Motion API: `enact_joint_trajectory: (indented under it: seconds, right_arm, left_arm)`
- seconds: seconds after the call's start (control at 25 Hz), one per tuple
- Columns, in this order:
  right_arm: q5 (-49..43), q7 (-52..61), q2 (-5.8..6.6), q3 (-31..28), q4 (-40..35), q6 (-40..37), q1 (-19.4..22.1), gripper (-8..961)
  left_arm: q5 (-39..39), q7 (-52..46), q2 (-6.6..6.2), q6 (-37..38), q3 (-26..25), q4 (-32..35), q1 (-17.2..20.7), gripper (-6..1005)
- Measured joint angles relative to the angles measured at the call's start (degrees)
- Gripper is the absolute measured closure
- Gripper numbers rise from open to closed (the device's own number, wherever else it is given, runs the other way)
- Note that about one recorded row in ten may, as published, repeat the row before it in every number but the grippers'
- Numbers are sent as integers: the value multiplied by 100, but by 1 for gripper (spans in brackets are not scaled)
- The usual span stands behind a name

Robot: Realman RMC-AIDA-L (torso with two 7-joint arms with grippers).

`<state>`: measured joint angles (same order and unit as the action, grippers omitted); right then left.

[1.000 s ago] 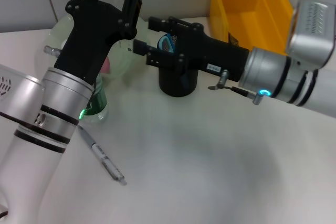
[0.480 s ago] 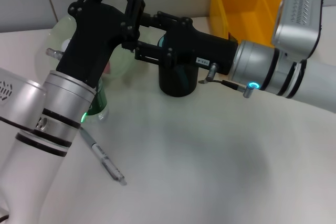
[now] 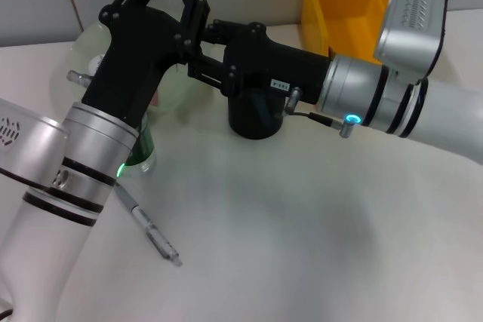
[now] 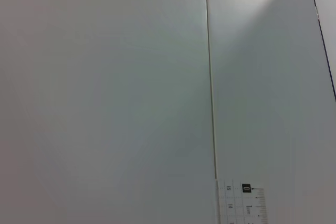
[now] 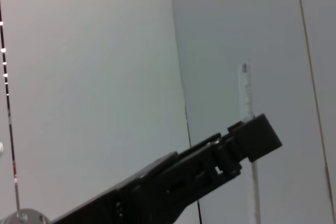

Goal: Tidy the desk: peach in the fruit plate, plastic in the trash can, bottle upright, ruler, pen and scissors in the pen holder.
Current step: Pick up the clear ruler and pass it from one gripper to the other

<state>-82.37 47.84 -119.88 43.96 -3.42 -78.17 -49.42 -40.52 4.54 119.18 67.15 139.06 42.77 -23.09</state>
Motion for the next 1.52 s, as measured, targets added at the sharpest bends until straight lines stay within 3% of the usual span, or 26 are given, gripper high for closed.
enact_joint_trajectory:
  seconds: [1.52]
  right_arm:
    - [98, -407, 0, -158, 364, 131, -139, 836]
  left_arm:
    - [-17, 91, 0, -22, -7, -34, -20, 604]
